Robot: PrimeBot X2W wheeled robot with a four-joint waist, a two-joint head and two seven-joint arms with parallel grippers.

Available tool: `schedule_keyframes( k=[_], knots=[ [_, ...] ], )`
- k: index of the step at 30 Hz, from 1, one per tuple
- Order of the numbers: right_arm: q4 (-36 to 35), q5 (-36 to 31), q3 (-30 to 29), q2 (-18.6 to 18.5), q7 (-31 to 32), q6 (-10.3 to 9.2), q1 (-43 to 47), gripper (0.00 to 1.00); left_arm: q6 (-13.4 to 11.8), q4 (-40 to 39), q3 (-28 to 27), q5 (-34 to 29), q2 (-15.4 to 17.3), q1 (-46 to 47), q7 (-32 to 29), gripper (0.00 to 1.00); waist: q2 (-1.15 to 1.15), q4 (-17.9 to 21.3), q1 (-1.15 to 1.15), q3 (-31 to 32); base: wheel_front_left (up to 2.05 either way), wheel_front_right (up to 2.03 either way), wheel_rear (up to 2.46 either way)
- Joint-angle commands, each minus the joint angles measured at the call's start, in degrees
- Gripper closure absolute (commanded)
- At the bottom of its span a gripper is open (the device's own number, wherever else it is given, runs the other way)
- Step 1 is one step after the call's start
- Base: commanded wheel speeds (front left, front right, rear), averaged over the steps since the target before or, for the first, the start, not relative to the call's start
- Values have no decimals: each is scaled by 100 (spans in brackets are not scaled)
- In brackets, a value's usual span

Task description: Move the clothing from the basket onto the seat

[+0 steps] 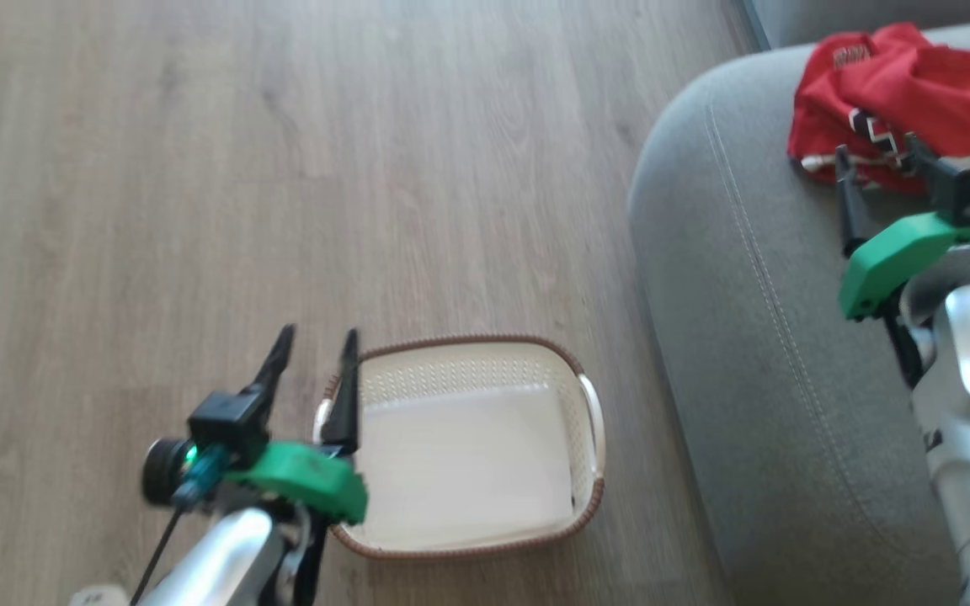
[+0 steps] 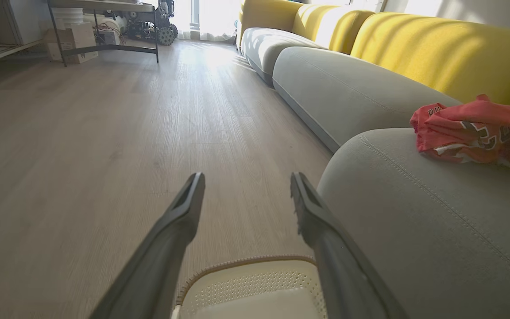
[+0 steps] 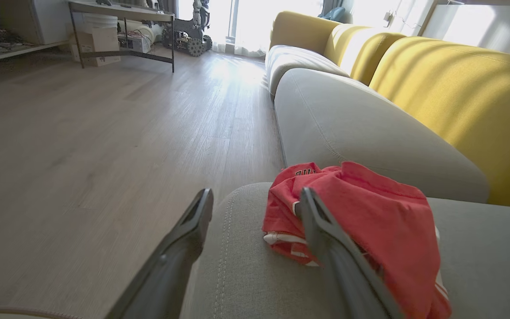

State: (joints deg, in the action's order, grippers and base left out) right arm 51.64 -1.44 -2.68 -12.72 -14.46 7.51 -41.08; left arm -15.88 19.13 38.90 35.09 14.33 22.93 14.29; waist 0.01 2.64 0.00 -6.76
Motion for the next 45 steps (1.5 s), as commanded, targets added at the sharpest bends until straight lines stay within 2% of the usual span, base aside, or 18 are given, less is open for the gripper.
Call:
schedule_keyframes(
  k=[1, 8, 15, 20, 24, 31, 36, 45],
  knots=[
    [-313, 94, 169, 39, -53, -2, 56, 0, -49, -205, -316, 16, 211, -7, 70, 0, -1, -148, 0, 179, 0, 0, 0],
    [-1132, 368, 377, 402, -53, -2, 758, 0, -168, -351, -738, 62, 453, -685, 70, 0, -1, -313, 0, 525, 0, 0, 0],
    [-2133, 348, 298, 843, -53, -2, 1724, 0, -321, -708, -1199, 92, 628, -1429, 71, 0, -1, -401, 0, 738, 0, 0, 0],
    [-2765, 361, 225, 972, -53, -2, 2371, 0, -317, -996, -1513, 39, 613, -1807, 71, 0, -1, -435, 0, 792, 0, 0, 0],
    [-3160, 783, 380, 981, -53, -2, 2784, 0, -269, -1146, -1667, -51, 535, -2044, 71, 0, -1, -450, 0, 825, 0, 0, 0],
    [-3493, 1264, 519, 983, -53, -2, 3361, 0, -129, -1321, -1882, -233, 409, -2337, 71, 0, -1, -481, 0, 868, 0, 0, 0],
    [-3596, 1337, 707, 983, -53, -2, 3617, 0, -88, -1260, -1935, -322, 390, -2446, 71, 0, -1, -487, 0, 884, 0, 0, 0],
    [-3739, 1326, 712, 983, -53, -2, 3827, 0, -33, -1211, -2053, -418, 337, -2550, 71, 0, -1, -468, 0, 906, 0, 0, 0]
  ],
)
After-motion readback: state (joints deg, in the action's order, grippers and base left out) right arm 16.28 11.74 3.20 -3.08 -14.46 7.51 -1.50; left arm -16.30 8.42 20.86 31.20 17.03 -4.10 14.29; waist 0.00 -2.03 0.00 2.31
